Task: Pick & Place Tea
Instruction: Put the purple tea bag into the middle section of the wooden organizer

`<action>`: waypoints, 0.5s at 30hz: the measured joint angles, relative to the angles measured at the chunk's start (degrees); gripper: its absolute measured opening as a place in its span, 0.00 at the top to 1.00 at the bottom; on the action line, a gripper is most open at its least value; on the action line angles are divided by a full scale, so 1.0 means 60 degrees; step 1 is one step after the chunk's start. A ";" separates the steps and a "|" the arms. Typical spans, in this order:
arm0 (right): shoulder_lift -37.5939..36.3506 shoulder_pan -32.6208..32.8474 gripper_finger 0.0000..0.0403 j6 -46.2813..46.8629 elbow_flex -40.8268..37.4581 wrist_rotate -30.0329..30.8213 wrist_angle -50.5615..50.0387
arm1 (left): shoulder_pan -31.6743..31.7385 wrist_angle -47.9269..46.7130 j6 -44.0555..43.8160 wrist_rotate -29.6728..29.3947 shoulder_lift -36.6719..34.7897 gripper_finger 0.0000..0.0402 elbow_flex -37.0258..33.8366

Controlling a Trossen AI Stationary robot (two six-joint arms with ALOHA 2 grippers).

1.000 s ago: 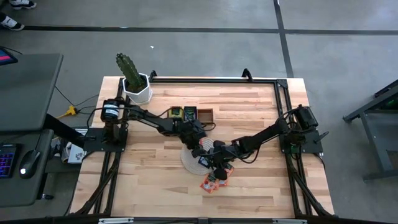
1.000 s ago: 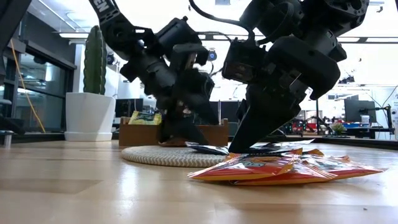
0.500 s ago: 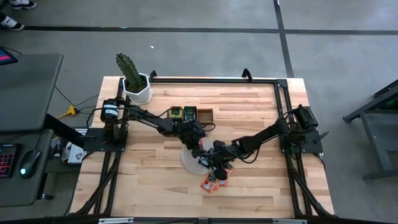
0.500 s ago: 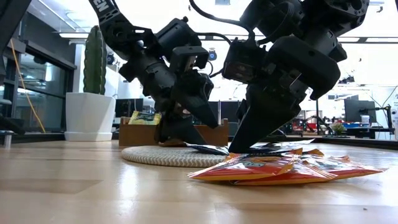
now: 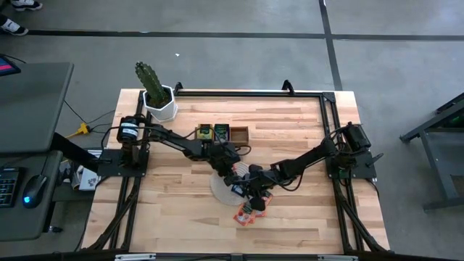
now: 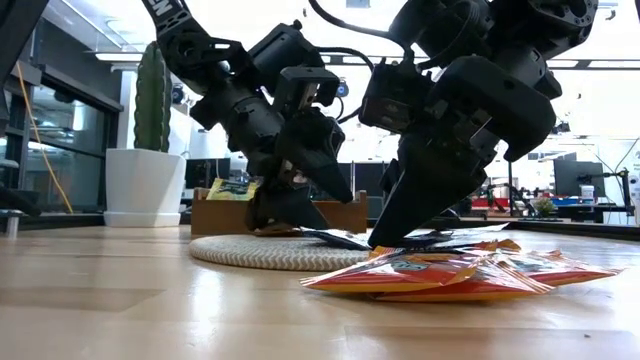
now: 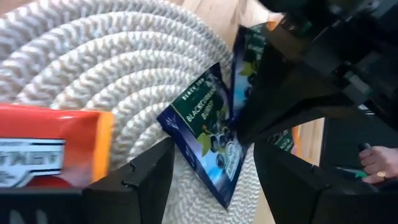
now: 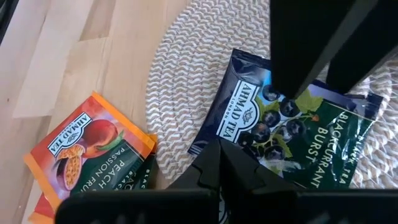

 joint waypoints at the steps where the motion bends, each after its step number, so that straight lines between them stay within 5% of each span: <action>1: 0.0000 0.0000 1.00 0.0000 0.0000 0.0007 0.0004 | 0.0000 0.0002 -0.0001 0.0013 0.0006 0.46 0.0041; 15: 0.0000 -0.0007 1.00 0.0000 0.0004 0.0074 0.0036 | 0.0000 -0.0614 0.0341 -0.0284 0.0006 0.46 0.0705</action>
